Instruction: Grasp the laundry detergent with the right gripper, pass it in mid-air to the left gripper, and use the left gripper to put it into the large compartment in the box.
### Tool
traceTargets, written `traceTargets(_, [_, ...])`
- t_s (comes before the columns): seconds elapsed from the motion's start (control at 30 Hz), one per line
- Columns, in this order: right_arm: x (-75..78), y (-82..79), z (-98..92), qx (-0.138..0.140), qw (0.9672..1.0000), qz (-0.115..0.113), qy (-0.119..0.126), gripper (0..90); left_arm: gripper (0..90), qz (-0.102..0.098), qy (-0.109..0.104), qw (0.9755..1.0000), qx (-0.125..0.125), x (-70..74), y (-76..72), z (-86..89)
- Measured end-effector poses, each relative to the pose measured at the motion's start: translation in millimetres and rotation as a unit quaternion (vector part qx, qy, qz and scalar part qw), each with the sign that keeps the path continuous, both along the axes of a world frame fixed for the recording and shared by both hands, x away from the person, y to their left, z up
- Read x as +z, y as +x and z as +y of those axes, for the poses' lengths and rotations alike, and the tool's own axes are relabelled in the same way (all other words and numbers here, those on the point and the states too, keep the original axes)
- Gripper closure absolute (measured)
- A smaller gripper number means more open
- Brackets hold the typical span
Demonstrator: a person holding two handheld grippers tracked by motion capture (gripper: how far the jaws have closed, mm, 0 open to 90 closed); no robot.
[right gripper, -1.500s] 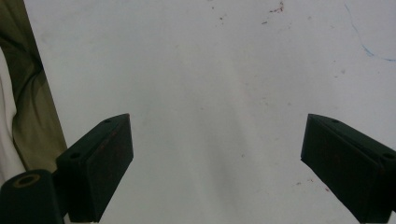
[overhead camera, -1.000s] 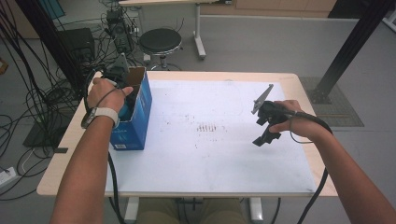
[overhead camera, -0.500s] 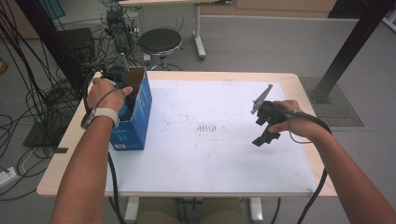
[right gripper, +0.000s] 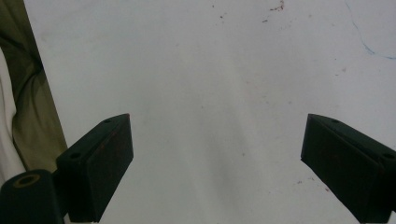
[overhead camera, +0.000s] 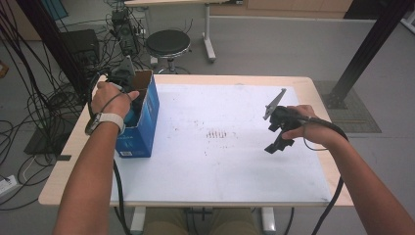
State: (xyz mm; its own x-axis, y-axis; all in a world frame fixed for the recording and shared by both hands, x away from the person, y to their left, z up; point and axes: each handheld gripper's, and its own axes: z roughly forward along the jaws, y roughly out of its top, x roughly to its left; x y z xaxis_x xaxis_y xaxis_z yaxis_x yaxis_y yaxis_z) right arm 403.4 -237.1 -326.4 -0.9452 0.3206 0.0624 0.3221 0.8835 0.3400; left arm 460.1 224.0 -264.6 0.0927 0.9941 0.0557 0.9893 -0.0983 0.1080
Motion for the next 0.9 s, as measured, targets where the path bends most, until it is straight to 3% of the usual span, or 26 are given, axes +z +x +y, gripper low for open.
traceTargets(0.9, [-1.7, -1.5, -2.6, -0.002, 1.0, 0.001, 0.002, 9.2, 37.2, -0.008, -0.003, 1.0, -0.001, -0.1, 0.2, -0.7])
